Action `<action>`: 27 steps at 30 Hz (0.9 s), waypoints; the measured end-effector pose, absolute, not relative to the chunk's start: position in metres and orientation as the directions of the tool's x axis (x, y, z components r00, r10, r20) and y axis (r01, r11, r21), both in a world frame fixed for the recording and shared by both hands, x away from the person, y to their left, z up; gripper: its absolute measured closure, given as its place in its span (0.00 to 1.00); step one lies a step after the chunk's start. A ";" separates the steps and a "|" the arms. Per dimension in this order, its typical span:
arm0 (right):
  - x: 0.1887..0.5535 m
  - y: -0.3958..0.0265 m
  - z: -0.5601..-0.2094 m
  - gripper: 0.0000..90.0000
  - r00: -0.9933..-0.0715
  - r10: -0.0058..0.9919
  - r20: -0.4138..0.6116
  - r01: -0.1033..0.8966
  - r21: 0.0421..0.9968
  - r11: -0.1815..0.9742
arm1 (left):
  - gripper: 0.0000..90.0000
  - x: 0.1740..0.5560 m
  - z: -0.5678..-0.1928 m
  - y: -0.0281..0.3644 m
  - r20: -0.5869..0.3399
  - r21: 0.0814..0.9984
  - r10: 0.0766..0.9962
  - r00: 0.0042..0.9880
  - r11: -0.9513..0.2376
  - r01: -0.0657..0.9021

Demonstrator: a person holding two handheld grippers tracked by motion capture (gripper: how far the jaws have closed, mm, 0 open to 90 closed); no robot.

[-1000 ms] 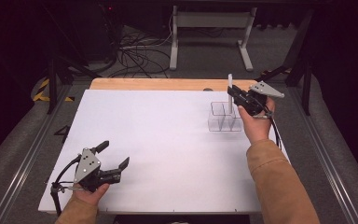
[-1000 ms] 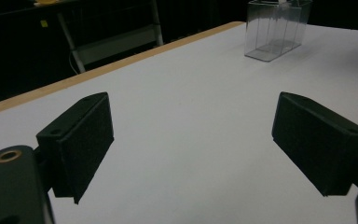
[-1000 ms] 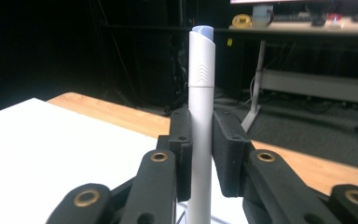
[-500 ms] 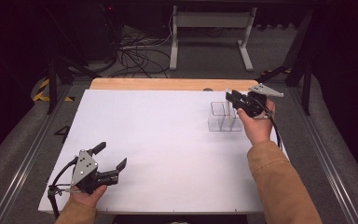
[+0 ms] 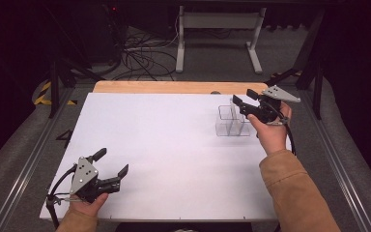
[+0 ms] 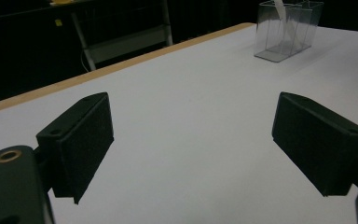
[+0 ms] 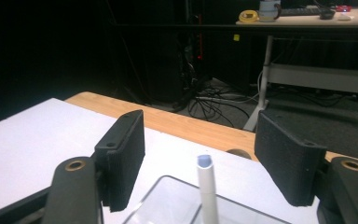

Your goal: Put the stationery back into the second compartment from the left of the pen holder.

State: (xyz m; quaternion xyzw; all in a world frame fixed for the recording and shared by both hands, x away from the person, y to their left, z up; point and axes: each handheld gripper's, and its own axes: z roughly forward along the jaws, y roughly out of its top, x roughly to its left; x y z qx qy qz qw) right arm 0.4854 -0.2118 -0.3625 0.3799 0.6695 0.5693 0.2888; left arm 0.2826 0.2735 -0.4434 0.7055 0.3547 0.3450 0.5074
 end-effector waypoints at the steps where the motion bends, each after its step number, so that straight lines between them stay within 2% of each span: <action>1: 0.483 -0.212 -0.361 0.37 -0.549 0.835 0.045 0.175 0.983 0.062 | 0.15 0.283 -0.443 0.274 0.134 0.959 0.849 0.511 -0.241 0.148; 23: 0.449 -0.210 -0.343 0.32 -0.634 0.773 0.033 0.140 0.987 0.072 | 0.15 0.283 -0.443 0.274 0.130 0.960 0.851 0.509 -0.236 0.149; 27: 0.440 -0.209 -0.344 0.30 -0.645 0.764 -0.004 0.149 0.980 0.131 | 0.15 0.283 -0.443 0.273 0.128 0.960 0.850 0.511 -0.236 0.151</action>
